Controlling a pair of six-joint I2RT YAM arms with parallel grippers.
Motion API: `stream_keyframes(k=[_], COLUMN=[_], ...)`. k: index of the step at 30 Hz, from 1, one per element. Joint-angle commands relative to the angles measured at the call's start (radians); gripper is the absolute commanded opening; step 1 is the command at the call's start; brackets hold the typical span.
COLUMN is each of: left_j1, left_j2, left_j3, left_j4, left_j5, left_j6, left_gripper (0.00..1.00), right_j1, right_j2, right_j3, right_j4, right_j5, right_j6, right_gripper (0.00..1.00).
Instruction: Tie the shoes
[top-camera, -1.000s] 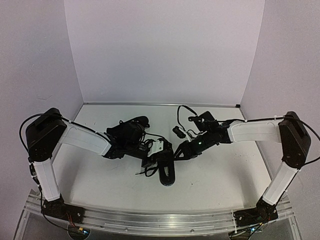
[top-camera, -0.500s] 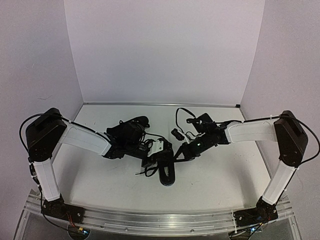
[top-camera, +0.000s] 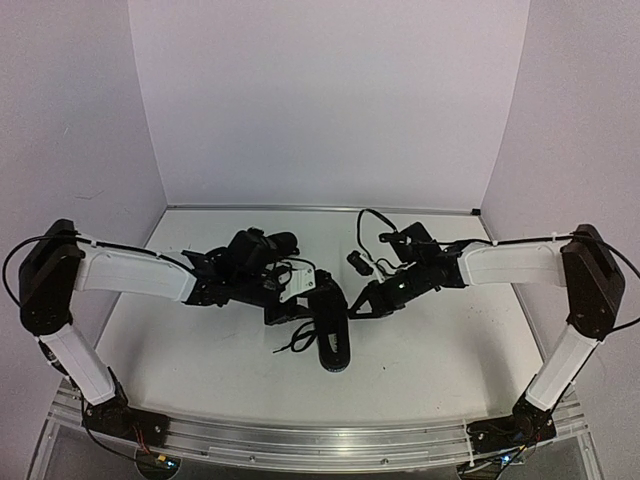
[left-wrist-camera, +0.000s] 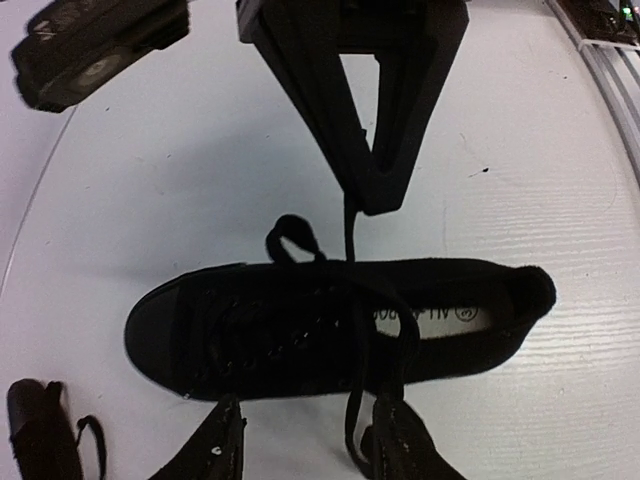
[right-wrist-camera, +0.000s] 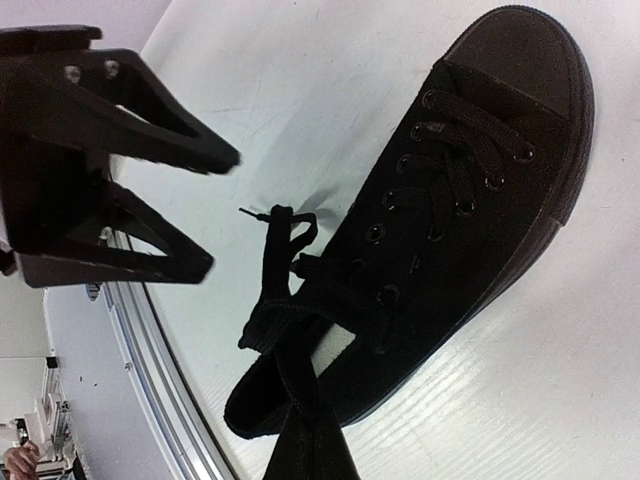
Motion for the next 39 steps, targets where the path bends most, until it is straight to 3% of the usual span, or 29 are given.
stream_keyframes(k=[1, 9, 22, 26, 39], left_j1=[0.0, 0.0, 0.0, 0.001, -0.002], left_j2=[-0.123, -0.043, 0.078, 0.095, 0.195], left_j3=[-0.012, 0.027, 0.065, 0.071, 0.129], left_j4=[-0.229, -0.462, -0.444, -0.404, -0.403], left_j5=[-0.112, -0.156, -0.07, -0.028, -0.102], left_j6=[-0.044, -0.031, -0.079, -0.114, -0.18], left_gripper=[0.43, 0.37, 0.39, 0.45, 0.45], right_j1=[-0.005, -0.005, -0.006, -0.006, -0.006], right_j2=[-0.021, -0.052, -0.052, -0.048, -0.065], right_j3=[-0.008, -0.02, -0.024, -0.021, -0.022], right_j4=[0.017, 0.017, 0.018, 0.019, 0.017], right_j5=[0.038, 0.064, 0.08, 0.08, 0.088], right_j6=[0.008, 0.019, 0.024, 0.024, 0.032], right_gripper=[0.0, 0.0, 0.0, 0.0, 0.0])
